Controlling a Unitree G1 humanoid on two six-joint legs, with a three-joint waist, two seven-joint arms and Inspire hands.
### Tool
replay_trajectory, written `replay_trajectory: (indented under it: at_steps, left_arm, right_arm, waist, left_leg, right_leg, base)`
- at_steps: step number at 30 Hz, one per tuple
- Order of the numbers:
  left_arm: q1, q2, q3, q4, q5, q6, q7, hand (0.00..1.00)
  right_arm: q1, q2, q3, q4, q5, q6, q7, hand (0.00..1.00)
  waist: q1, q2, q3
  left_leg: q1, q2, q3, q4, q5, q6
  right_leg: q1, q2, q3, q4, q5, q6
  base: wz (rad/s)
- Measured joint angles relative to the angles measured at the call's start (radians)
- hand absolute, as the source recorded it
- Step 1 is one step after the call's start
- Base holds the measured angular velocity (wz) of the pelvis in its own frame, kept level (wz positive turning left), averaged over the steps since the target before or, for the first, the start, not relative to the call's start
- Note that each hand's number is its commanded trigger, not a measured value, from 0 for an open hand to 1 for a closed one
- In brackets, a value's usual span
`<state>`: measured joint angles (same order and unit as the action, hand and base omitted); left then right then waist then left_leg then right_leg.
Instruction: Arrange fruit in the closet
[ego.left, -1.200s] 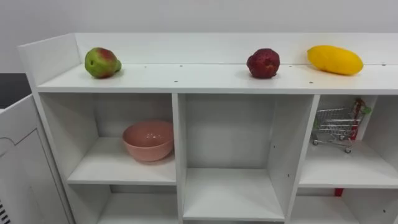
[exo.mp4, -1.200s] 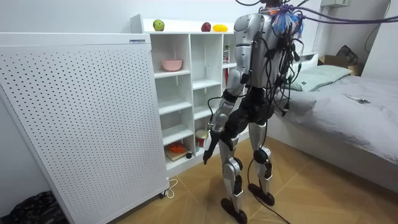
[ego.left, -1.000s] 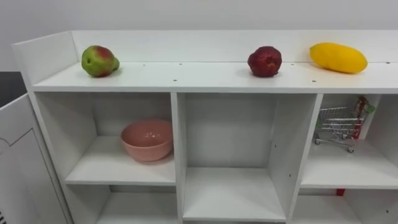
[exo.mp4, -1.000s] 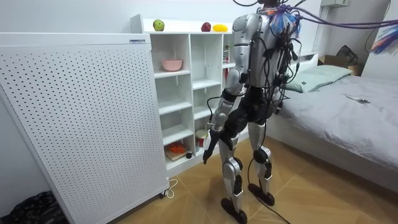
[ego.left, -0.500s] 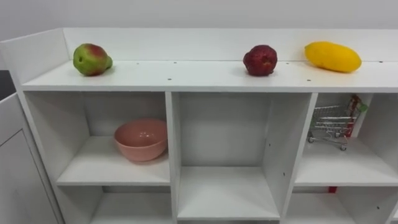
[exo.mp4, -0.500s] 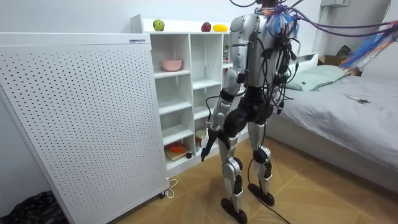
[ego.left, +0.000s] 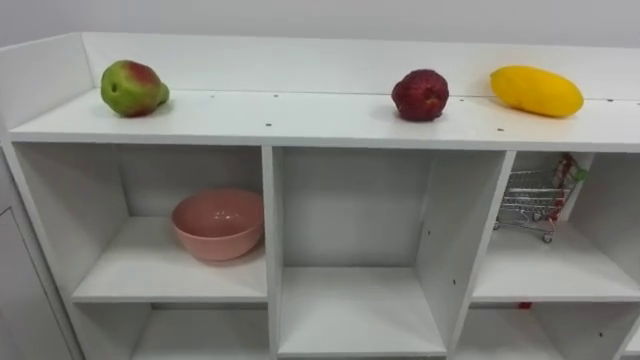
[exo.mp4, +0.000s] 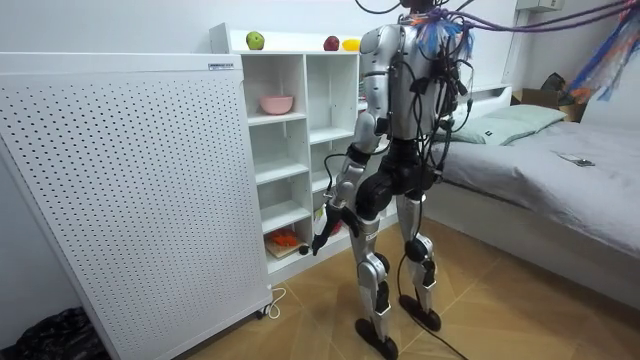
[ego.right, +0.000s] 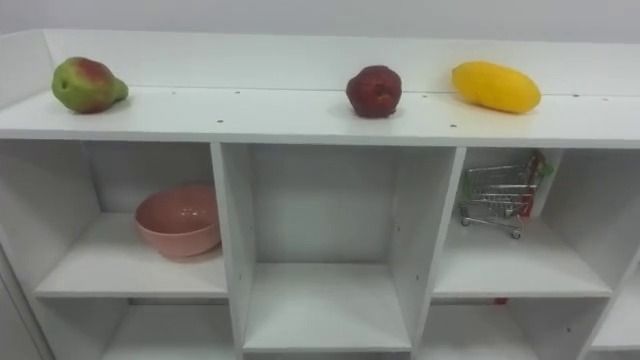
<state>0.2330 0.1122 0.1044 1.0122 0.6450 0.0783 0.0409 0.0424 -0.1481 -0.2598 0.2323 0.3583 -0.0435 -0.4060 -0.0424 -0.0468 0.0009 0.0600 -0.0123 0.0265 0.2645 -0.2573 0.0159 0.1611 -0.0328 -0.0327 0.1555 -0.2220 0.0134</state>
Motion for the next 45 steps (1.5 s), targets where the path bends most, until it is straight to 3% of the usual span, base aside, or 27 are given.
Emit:
replay_trajectory:
  at_steps: [5,8,12,17,20,31,34,35,36,37,38,39,40,41,42,45]
  left_arm:
    - [0.014,0.003,-0.033,-0.001,-0.003,0.001,0.019,0.0]
    - [0.016,0.004,-0.033,-0.003,-0.003,0.0,0.021,0.0]
    - [0.014,0.007,-0.034,-0.003,-0.005,-0.004,0.029,0.0]
    - [0.015,0.011,-0.053,0.0,-0.006,-0.005,0.037,0.0]
    - [0.012,0.012,-0.052,0.001,-0.004,-0.005,0.036,0.0]
    - [0.002,0.014,-0.049,-0.036,0.016,0.004,0.004,0.0]
    - [-0.001,0.021,-0.049,-0.043,0.018,0.003,-0.007,0.0]
    - [-0.006,0.024,-0.051,-0.042,0.017,0.003,-0.007,0.0]
    - [-0.003,0.027,-0.05,-0.041,0.017,0.002,-0.006,0.0]
    - [-0.002,0.044,-0.042,-0.042,0.021,0.001,-0.002,0.0]
    - [-0.003,0.049,-0.016,-0.033,0.029,0.005,-0.002,0.0]
    - [-0.001,0.051,-0.008,-0.031,0.035,0.006,-0.004,0.0]
    - [-0.009,0.048,-0.012,-0.025,0.037,0.009,-0.005,0.0]
    - [-0.019,0.047,-0.024,-0.027,0.037,0.01,-0.003,0.0]
    - [-0.024,0.048,-0.039,-0.033,0.037,0.014,-0.001,0.0]
    - [-0.033,0.051,-0.056,-0.053,0.036,0.03,0.008,0.0]
  right_arm:
    - [-0.056,-0.03,0.001,-0.239,-0.098,-0.003,-0.066,0.0]
    - [-0.1,-0.056,0.001,-0.315,-0.128,-0.044,-0.08,0.0]
    - [-0.151,-0.061,0.002,-0.356,-0.126,-0.056,-0.102,0.0]
    - [-0.204,-0.095,0.015,-0.385,-0.126,-0.066,-0.107,0.0]
    - [-0.242,-0.096,0.023,-0.405,-0.133,-0.066,-0.107,0.0]
    - [-0.388,-0.155,0.022,-0.412,-0.173,-0.064,-0.068,0.0]
    - [-0.428,-0.179,0.021,-0.392,-0.164,-0.065,-0.048,0.0]
    - [-0.449,-0.18,0.023,-0.361,-0.163,-0.065,-0.032,0.0]
    - [-0.457,-0.18,0.025,-0.343,-0.16,-0.064,-0.024,0.0]
    - [-0.48,-0.18,0.043,-0.319,-0.161,-0.06,-0.01,0.0]
    - [-0.496,-0.183,0.064,-0.317,-0.163,-0.052,0.005,0.0]
    - [-0.496,-0.188,0.07,-0.317,-0.163,-0.052,0.005,0.0]
    - [-0.496,-0.211,0.071,-0.314,-0.163,-0.051,0.001,0.0]
    - [-0.5,-0.223,0.071,-0.31,-0.163,-0.051,-0.002,0.0]
    - [-0.516,-0.226,0.066,-0.298,-0.162,-0.051,-0.005,0.0]
    - [-0.558,-0.236,0.073,-0.276,-0.146,-0.046,0.017,0.0]
  waist:
    - [0.003,0.001,0.0011]
    - [0.016,0.0,0.0013]
    - [0.027,-0.001,0.0024]
    - [0.038,-0.002,0.0026]
    - [0.047,-0.003,0.0025]
    - [0.071,-0.032,0.0049]
    - [0.079,-0.037,0.0089]
    - [0.082,-0.032,0.0139]
    - [0.089,-0.024,0.0169]
    - [0.113,-0.035,0.0155]
    - [0.099,-0.043,0.0091]
    - [0.077,-0.044,0.0092]
    - [0.059,-0.044,0.0076]
    - [0.059,-0.045,0.008]
    - [0.057,-0.045,0.0079]
    - [0.078,-0.058,0.0019]
  left_leg:
    - [0.004,0.001,-0.001,-0.012,0.0,0.0]
    - [0.006,0.001,-0.002,-0.015,0.0,0.0]
    - [0.019,0.001,-0.003,-0.029,0.002,0.002]
    - [0.018,0.001,-0.005,-0.032,0.002,0.002]
    - [0.018,0.002,-0.005,-0.038,0.003,0.002]
    - [0.039,0.0,-0.045,-0.059,0.008,0.002]
    - [0.043,0.001,-0.089,-0.062,0.008,0.003]
    - [0.061,0.015,-0.165,-0.067,0.012,0.005]
    - [0.066,0.024,-0.214,-0.068,0.012,0.005]
    - [0.065,0.038,-0.29,-0.067,0.012,0.003]
    - [0.039,0.056,-0.304,-0.063,0.005,-0.029]
    - [0.029,0.061,-0.289,-0.063,0.006,-0.044]
    - [0.024,0.069,-0.203,-0.071,0.01,-0.053]
    - [0.019,0.07,-0.129,-0.081,0.018,-0.056]
    - [0.015,0.071,-0.085,-0.098,0.03,-0.045]
    - [0.023,0.059,-0.074,-0.099,0.04,-0.031]
  right_leg:
    - [-0.002,0.001,-0.013,0.012,0.0,0.0]
    - [-0.001,0.0,-0.03,0.013,0.0,0.0]
    - [0.001,0.0,-0.03,0.012,0.0,0.0]
    - [-0.001,-0.001,-0.056,0.012,0.0,0.0]
    - [0.0,-0.001,-0.071,0.012,0.0,0.0]
    - [0.015,0.0,-0.105,0.014,0.0,0.0]
    - [0.01,0.002,-0.118,0.034,-0.001,0.001]
    - [-0.018,0.009,-0.116,0.093,-0.011,0.007]
    - [-0.036,0.023,-0.098,0.105,-0.028,0.005]
    - [-0.085,0.056,-0.026,0.012,-0.016,-0.022]
    - [-0.112,0.07,-0.071,-0.009,0.087,-0.054]
    - [-0.111,0.071,-0.099,-0.01,0.096,-0.056]
    - [-0.109,0.068,-0.119,-0.003,0.096,-0.057]
    - [-0.104,0.066,-0.096,-0.004,0.096,-0.057]
    - [-0.101,0.067,-0.063,-0.003,0.095,-0.056]
    - [-0.108,0.074,-0.05,-0.003,0.092,-0.051]
  base:
    - [0.0]
    - [0.0]
    - [0.0]
    - [0.0]
    - [-0.01]
    - [0.09]
    - [0.08]
    - [-0.12]
    - [-0.58]
    - [-0.67]
    - [-0.4]
    - [0.27]
    - [0.54]
    - [0.5]
    - [0.33]
    - [0.17]
